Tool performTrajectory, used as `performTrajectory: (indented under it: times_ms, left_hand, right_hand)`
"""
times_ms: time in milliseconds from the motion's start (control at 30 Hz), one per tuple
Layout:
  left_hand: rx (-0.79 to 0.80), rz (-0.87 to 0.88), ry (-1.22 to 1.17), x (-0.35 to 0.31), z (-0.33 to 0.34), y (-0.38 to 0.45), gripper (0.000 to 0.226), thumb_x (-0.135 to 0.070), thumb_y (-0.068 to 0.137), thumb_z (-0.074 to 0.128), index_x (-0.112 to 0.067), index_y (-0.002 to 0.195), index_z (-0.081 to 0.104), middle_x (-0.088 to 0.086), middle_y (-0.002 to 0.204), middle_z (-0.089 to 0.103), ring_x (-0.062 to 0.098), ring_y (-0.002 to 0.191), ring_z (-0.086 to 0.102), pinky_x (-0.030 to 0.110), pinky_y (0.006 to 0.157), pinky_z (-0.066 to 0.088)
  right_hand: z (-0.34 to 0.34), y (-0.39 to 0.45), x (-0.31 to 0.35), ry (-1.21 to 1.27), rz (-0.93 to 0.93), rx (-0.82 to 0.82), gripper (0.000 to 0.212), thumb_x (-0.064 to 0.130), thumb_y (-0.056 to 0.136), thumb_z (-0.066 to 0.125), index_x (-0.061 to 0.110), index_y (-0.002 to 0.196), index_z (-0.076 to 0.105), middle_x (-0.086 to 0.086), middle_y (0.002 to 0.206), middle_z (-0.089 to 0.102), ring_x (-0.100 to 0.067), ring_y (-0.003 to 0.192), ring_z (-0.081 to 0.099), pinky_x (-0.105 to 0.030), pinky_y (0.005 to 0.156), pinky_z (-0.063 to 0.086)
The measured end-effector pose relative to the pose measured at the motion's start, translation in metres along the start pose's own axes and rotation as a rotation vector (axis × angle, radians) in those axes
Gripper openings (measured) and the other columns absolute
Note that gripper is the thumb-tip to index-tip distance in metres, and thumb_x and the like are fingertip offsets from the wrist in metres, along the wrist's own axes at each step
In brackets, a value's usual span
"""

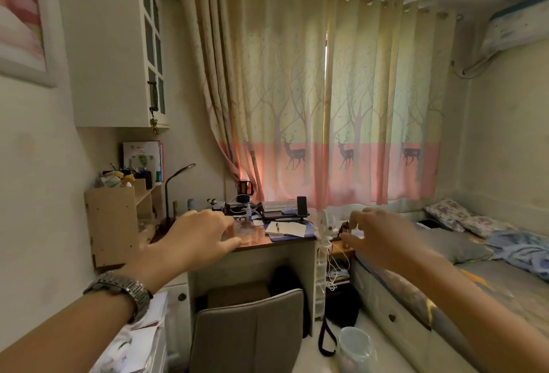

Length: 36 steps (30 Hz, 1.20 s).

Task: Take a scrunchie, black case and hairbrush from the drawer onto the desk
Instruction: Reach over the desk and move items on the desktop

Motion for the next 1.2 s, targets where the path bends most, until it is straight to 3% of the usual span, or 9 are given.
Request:
performTrajectory:
  times_ms: [233,367,567,833,1200]
  left_hand:
    - [-0.03,0.051,-0.025,0.012,0.052,0.118,0.039,-0.055,0.089,0.045,-0.024,0.107,0.059,-0.007,0.102,0.063,0.009,0.088,0.056,0.025,0.075,0.043]
    - [-0.055,0.055,-0.054,0.022,0.079,0.173,0.037,-0.052,0.089,0.045,-0.026,0.111,0.061,-0.007,0.109,0.064,0.01,0.096,0.057,0.029,0.084,0.043]
    - [0.017,0.045,-0.075,0.039,0.127,0.244,0.036,-0.053,0.089,0.045,-0.028,0.11,0.06,-0.006,0.113,0.064,0.011,0.099,0.057,0.031,0.088,0.045]
    - [0.001,0.039,-0.087,0.062,0.186,0.355,0.035,-0.057,0.086,0.046,-0.03,0.104,0.06,-0.008,0.106,0.065,0.011,0.093,0.058,0.031,0.084,0.049]
    - [0.018,0.058,-0.088,0.092,0.243,0.502,0.04,-0.057,0.088,0.045,-0.025,0.106,0.059,-0.005,0.106,0.064,0.012,0.088,0.056,0.027,0.075,0.043]
  right_hand:
    - [0.046,0.087,-0.05,-0.074,0.026,-0.004,0.036,0.048,0.089,0.051,0.02,0.111,0.059,0.001,0.112,0.066,-0.014,0.096,0.06,-0.027,0.084,0.051]
    - [0.074,0.142,-0.068,-0.096,0.009,0.015,0.039,0.049,0.091,0.048,0.022,0.117,0.057,0.004,0.118,0.063,-0.015,0.101,0.06,-0.025,0.076,0.039]
    - [0.12,0.202,-0.089,-0.058,0.005,0.004,0.036,0.051,0.089,0.048,0.024,0.11,0.058,0.005,0.112,0.064,-0.014,0.099,0.058,-0.028,0.08,0.047]
    - [0.174,0.301,-0.128,-0.054,-0.003,0.003,0.038,0.05,0.091,0.047,0.023,0.116,0.056,0.004,0.116,0.062,-0.013,0.102,0.057,-0.026,0.086,0.044]
    - [0.236,0.431,-0.179,-0.05,-0.011,-0.016,0.04,0.05,0.091,0.046,0.022,0.117,0.056,0.003,0.116,0.063,-0.014,0.102,0.057,-0.023,0.075,0.034]
Point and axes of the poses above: each hand's wrist, its own y-axis towards the middle knuckle, its own z-axis out of the palm, x = y × z, the point moved 7 cm from there along y, towards the middle knuckle
